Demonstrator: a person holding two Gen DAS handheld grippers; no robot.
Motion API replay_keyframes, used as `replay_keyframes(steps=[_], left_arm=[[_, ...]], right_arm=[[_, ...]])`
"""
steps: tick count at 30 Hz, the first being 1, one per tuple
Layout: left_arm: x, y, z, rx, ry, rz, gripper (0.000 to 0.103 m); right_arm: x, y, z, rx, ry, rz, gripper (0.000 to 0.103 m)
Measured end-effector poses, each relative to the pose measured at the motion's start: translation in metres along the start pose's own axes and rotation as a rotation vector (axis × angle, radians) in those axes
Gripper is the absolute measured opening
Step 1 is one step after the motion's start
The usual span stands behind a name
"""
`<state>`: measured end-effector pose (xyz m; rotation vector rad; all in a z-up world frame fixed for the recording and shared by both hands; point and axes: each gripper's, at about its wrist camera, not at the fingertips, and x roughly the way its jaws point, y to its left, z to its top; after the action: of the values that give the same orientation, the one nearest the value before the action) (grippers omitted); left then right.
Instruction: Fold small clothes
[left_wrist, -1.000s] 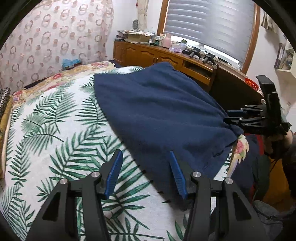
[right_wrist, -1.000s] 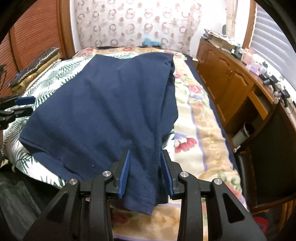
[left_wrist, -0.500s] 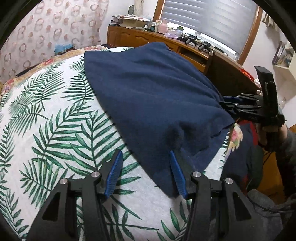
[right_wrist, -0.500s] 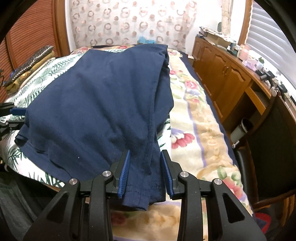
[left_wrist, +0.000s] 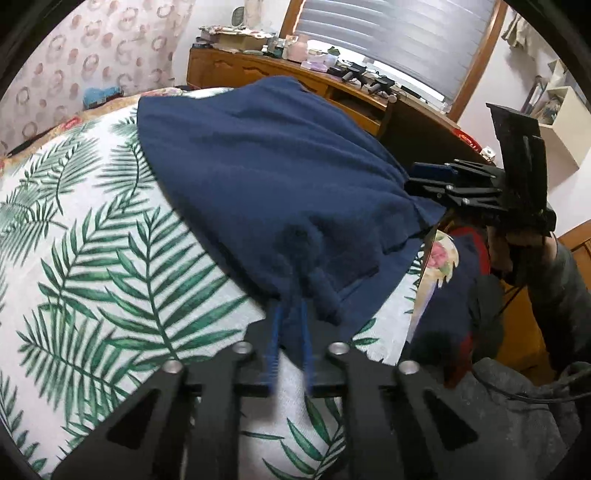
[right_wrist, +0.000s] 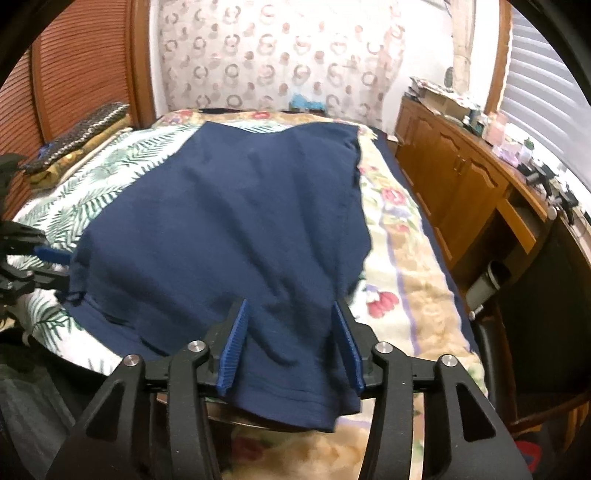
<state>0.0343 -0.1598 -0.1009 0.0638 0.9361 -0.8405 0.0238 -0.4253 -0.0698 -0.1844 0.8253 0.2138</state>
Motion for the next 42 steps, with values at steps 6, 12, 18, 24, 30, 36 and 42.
replay_keyframes(steps=[6, 12, 18, 24, 30, 36, 42], left_arm=[[-0.032, -0.005, 0.031, -0.002, -0.131, -0.013, 0.0], [-0.04, 0.004, 0.063, -0.007, -0.194, -0.002, 0.0], [-0.032, 0.015, 0.077, -0.018, -0.204, 0.018, 0.0], [-0.028, 0.022, 0.08, -0.035, -0.207, 0.039, 0.0], [-0.023, 0.025, 0.083, -0.04, -0.206, 0.062, 0.0], [-0.021, 0.03, 0.083, -0.055, -0.205, 0.067, 0.0], [-0.023, 0.031, 0.081, -0.061, -0.211, 0.072, 0.0]], right_arm=[[-0.003, 0.019, 0.002, -0.033, -0.017, 0.069, 0.058], [-0.004, 0.039, -0.001, -0.079, -0.011, 0.128, 0.062], [-0.001, 0.046, -0.006, -0.108, 0.001, 0.147, 0.063], [0.006, 0.045, -0.008, -0.123, 0.027, 0.122, 0.064], [0.0, 0.048, -0.009, -0.117, 0.011, 0.153, 0.067], [0.009, 0.054, -0.011, -0.16, 0.042, 0.115, 0.07], [0.016, 0.031, -0.012, -0.115, 0.049, 0.053, 0.07]])
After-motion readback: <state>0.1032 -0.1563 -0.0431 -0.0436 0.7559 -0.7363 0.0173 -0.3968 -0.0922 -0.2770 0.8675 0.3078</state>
